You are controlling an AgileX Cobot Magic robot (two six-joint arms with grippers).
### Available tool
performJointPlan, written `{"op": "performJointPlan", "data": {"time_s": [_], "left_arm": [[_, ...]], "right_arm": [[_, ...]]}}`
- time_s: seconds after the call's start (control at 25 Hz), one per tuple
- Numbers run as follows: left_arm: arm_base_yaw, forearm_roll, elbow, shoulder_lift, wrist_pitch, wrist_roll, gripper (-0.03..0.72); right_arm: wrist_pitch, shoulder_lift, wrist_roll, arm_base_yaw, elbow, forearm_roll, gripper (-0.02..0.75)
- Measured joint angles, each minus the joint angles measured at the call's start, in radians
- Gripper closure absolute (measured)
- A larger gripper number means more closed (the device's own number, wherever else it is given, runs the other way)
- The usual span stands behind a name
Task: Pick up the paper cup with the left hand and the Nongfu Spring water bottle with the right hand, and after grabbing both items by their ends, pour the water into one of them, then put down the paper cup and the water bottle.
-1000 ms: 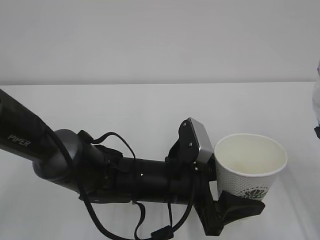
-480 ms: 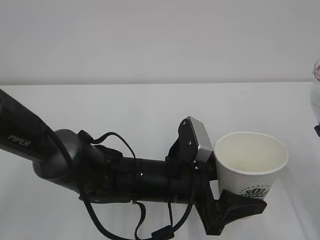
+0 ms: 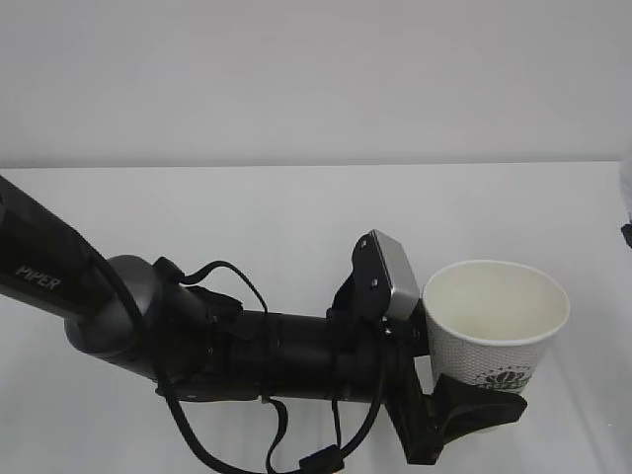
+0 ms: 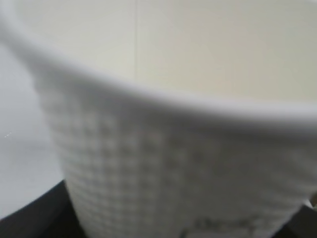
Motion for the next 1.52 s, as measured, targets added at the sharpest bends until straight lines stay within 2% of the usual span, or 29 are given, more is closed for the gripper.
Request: {"op": "performJointPlan", "data": {"time_s": [0.96, 1.52], "left_arm": [[-0.002, -0.002, 0.000, 0.000, 0.000, 0.000, 0.144], [-0.036, -0.026, 0.000, 0.000, 0.000, 0.000, 0.144]], "right_arm": [[-0.002, 0.000, -0.314, 0.000, 0.000, 0.000, 0.307], [-0.010, 0.000, -0.468, 0.000, 0.000, -0.002, 0.307]]}}
